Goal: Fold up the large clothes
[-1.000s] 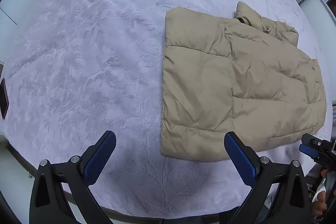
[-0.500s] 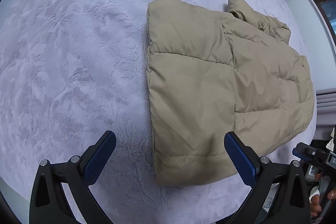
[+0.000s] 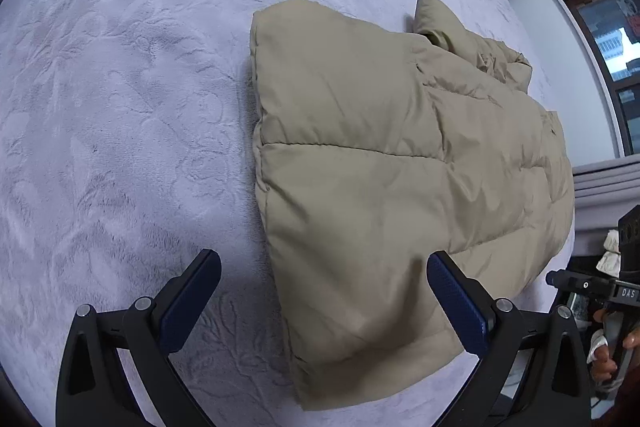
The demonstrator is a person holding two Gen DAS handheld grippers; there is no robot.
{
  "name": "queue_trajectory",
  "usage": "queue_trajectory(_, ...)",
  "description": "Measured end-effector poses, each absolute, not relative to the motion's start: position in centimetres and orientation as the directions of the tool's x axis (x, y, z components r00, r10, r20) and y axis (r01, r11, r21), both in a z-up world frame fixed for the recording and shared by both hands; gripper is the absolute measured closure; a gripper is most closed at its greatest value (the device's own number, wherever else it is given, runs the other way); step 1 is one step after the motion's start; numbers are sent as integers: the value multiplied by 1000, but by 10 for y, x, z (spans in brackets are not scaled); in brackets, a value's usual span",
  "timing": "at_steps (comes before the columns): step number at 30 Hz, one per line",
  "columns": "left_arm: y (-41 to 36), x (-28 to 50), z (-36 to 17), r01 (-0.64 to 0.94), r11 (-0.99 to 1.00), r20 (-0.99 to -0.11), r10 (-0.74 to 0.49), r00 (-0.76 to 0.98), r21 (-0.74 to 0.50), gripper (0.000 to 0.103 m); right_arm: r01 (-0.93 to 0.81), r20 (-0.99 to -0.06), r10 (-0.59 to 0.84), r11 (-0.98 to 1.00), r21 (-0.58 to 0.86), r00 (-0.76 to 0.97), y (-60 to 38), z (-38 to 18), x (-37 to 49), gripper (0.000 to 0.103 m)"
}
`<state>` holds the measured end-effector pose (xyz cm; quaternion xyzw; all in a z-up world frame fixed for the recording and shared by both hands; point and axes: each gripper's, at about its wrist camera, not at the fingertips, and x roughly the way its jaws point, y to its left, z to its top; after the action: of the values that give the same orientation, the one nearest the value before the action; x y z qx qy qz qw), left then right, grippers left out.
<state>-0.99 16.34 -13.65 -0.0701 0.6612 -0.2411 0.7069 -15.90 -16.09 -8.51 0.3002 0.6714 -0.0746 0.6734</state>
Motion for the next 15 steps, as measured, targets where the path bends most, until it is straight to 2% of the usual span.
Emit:
queue_trajectory(3, 163, 0, -160, 231, 833, -863, -500, -74, -503, 0, 510, -952, 294, 809, 293, 80, -168, -84, -163, 21)
queue_trajectory(10, 127, 12, -174, 261, 761, -801, -589, -106, -594, 0, 524, -961, 271, 811, 261, 59, -178, -83, -168, 21)
queue_trajectory(15, 99, 15, -185, 296, 762, -814, -567, -125, -576, 1, 505, -968, 238, 828, 244, 77, -186, -75, -159, 21)
